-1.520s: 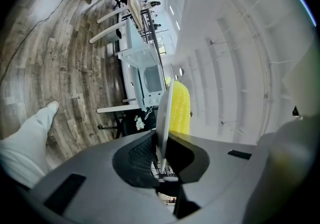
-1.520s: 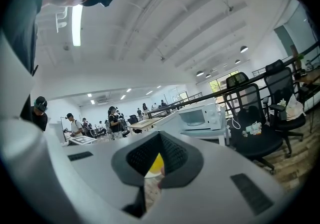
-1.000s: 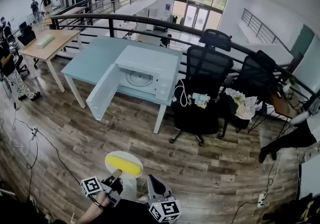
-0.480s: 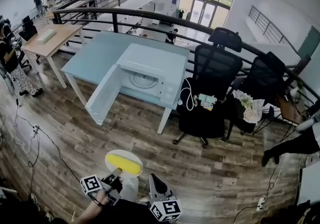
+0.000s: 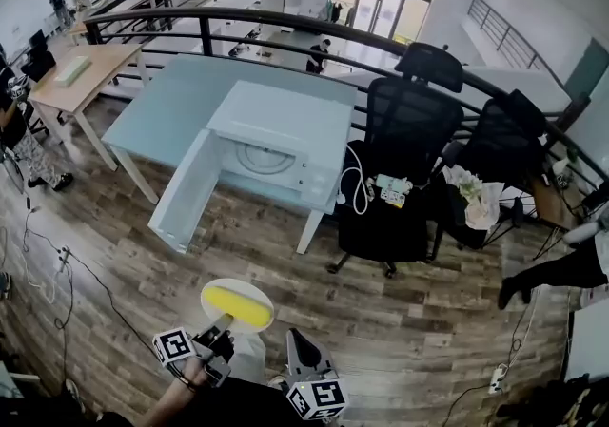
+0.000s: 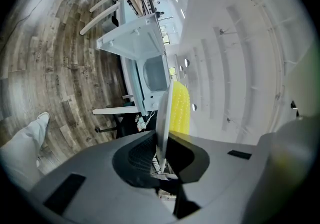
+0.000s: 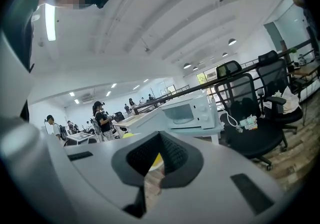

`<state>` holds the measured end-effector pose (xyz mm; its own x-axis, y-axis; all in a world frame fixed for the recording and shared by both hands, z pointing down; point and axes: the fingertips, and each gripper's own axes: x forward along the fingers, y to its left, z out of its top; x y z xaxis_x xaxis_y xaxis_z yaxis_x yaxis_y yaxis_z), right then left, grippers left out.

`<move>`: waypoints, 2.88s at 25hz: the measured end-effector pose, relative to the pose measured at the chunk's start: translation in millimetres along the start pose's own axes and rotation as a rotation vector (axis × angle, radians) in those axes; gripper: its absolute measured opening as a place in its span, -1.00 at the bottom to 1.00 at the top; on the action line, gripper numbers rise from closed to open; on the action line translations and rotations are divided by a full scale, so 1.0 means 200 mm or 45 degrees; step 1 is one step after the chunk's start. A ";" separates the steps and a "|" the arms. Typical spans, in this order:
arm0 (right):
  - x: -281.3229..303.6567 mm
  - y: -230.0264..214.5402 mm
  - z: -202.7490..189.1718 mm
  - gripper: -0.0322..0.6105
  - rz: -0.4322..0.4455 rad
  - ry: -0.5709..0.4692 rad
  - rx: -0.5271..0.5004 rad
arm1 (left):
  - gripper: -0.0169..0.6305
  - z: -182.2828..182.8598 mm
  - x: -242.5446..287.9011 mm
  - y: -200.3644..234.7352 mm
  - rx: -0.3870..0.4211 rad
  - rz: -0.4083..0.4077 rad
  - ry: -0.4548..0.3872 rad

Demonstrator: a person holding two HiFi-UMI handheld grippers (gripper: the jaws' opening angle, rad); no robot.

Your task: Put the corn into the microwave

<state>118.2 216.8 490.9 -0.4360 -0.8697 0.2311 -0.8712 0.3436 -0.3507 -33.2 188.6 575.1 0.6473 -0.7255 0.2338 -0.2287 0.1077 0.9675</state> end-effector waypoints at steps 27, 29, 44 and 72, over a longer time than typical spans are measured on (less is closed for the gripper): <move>0.78 0.03 0.17 -0.88 -0.073 0.004 -0.047 | -0.86 0.64 0.46 -0.01 0.001 -0.025 0.124; 0.79 0.05 0.16 -0.88 -0.069 0.009 -0.045 | -0.85 0.66 0.47 -0.01 0.008 -0.037 0.124; 0.87 0.07 0.19 -0.88 -0.027 0.031 -0.084 | -0.85 0.77 0.51 -0.02 0.003 -0.034 0.049; 1.47 -0.26 0.37 -0.88 0.144 0.121 -0.074 | -0.84 1.08 1.12 0.05 -0.061 0.028 -0.024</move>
<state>51.9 -83.5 509.7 -0.5489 -0.7879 0.2792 -0.8259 0.4596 -0.3267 -46.7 -119.1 616.3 0.6285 -0.7352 0.2539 -0.2075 0.1561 0.9657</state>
